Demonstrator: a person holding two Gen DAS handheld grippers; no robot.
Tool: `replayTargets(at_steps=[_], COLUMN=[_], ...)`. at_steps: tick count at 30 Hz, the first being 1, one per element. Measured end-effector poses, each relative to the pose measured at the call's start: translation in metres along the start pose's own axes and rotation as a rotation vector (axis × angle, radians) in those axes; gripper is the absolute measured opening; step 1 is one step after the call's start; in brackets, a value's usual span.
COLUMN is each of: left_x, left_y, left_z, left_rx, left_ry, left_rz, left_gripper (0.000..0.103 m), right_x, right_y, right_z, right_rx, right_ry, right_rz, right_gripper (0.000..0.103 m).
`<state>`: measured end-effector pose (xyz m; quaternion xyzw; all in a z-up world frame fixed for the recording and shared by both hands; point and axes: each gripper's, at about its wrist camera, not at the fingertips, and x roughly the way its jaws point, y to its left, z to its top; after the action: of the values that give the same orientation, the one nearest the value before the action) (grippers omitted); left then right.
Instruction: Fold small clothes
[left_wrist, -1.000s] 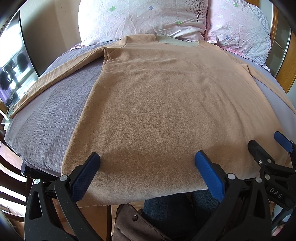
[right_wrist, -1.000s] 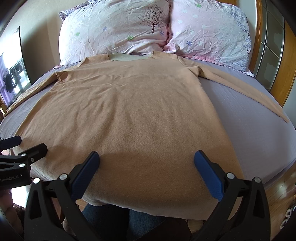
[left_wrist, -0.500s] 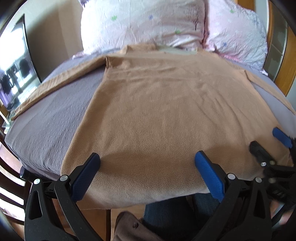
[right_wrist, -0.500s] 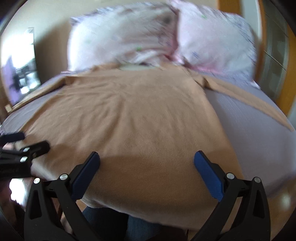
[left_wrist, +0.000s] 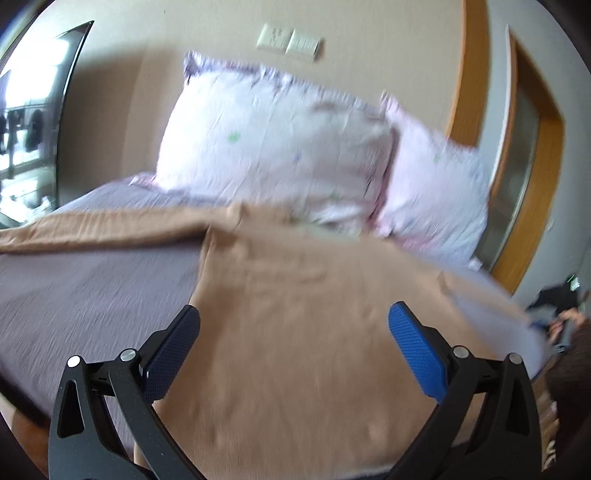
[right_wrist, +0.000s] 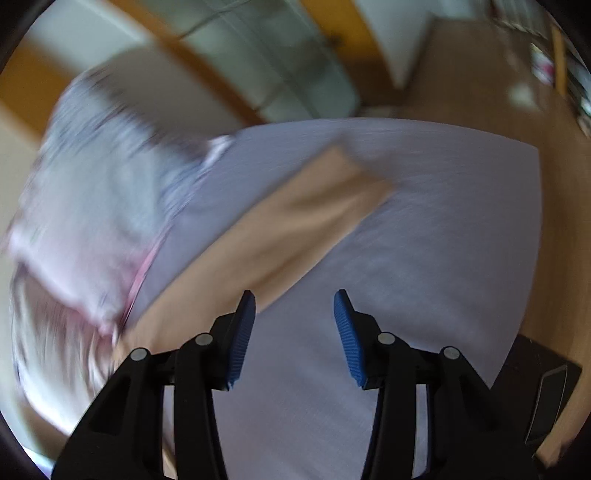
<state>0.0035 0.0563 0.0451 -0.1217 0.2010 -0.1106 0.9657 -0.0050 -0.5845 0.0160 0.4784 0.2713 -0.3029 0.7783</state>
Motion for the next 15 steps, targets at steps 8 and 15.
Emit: replayTargets(at_steps=[8, 15], left_x=[0.018, 0.011], left_y=[0.037, 0.092], left_z=[0.025, 0.037], left_rx=[-0.102, -0.221], left_ry=[-0.053, -0.063], left_rz=[-0.067, 0.021], left_gripper=[0.102, 0.102], right_x=[0.034, 0.01], right_y=[-0.015, 0.069], right_z=[0.025, 0.015], right_rx=[0.107, -0.174], right_ry=[-0.037, -0.16], right_rz=[0.009, 0.11], right_gripper=[0.035, 0.004])
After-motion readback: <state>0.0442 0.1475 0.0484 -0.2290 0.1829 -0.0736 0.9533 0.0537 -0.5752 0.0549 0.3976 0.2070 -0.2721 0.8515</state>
